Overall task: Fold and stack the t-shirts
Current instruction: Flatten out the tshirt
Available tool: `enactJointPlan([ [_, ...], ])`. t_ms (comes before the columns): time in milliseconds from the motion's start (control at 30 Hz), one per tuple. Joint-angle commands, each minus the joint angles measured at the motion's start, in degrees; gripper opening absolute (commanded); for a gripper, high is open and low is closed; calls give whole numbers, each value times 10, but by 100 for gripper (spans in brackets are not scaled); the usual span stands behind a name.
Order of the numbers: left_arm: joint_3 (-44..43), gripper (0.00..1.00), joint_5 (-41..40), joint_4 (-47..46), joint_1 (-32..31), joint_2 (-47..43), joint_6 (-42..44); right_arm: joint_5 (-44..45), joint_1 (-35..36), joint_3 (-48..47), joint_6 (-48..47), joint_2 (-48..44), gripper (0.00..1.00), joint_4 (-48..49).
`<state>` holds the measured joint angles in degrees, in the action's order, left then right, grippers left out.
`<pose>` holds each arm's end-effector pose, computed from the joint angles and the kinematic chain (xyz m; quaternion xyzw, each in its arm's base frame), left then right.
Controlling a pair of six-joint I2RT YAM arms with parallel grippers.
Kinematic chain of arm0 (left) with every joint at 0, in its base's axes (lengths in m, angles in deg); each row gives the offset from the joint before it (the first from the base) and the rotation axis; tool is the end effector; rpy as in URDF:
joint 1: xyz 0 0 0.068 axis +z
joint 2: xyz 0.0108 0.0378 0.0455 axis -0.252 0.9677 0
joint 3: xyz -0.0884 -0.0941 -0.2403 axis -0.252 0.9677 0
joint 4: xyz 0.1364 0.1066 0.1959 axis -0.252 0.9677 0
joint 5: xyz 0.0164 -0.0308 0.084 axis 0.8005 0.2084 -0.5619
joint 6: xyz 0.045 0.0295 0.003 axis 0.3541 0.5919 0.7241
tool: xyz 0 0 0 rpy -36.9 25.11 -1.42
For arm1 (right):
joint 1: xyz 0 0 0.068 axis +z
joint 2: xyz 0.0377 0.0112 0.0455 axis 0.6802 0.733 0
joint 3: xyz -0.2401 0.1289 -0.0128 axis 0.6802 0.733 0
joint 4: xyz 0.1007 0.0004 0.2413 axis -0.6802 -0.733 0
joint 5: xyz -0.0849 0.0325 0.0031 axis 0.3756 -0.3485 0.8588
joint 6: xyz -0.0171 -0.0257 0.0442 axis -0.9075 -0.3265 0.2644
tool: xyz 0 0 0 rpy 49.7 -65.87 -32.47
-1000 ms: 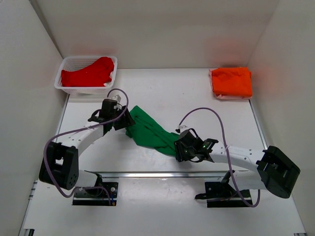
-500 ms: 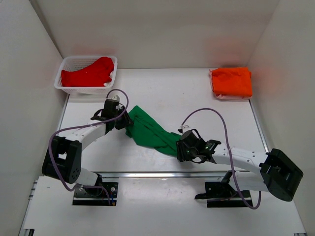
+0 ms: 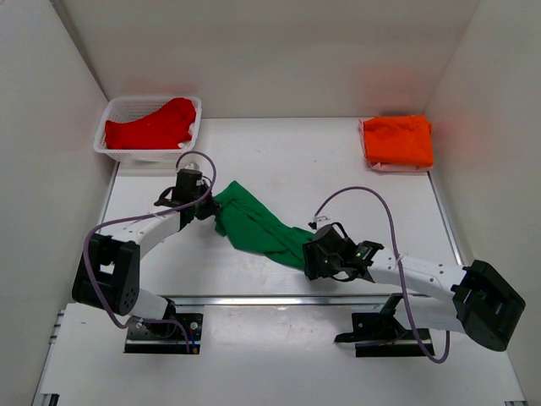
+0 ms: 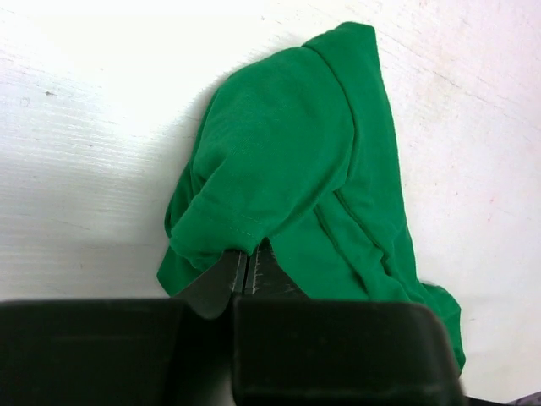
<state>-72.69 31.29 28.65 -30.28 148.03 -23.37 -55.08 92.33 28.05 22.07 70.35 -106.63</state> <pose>0.2771 -0.0794 0.1894 -0.1891 0.9146 -0.1837 0.3066 0.1376 0.1571 0.1589 -0.1495 0.9437 0.1634 0.2458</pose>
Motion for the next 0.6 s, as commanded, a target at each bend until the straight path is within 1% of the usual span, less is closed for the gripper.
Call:
enactJointPlan([
  [0, -21, 0, -4, -15, 7, -13, -4, 18, 6, -5, -2, -28, 53, -94],
  [33, -22, 0, -3, -13, 7, -17, -6, 26, 8, -13, -4, -47, 56, -101],
  [67, -18, 0, -3, -13, 8, -19, -7, 38, 14, -11, -3, -66, 56, -115],
  [133, -19, 0, 4, -17, 13, -28, -8, 51, 13, -31, -7, -83, 52, -126],
  [233, -22, 0, 7, -14, 15, -32, -14, 43, 10, -45, -26, -79, 46, -117],
  [267, -23, 0, 10, -14, 14, -32, -13, 44, 7, -47, -25, -67, 43, -113],
  [433, -21, 0, 15, -13, 22, -32, -15, 22, 33, -55, -31, -16, 40, -60],
  [567, -9, 0, 18, -21, 21, -38, -22, 3, 33, -47, -22, 21, 38, -19],
])
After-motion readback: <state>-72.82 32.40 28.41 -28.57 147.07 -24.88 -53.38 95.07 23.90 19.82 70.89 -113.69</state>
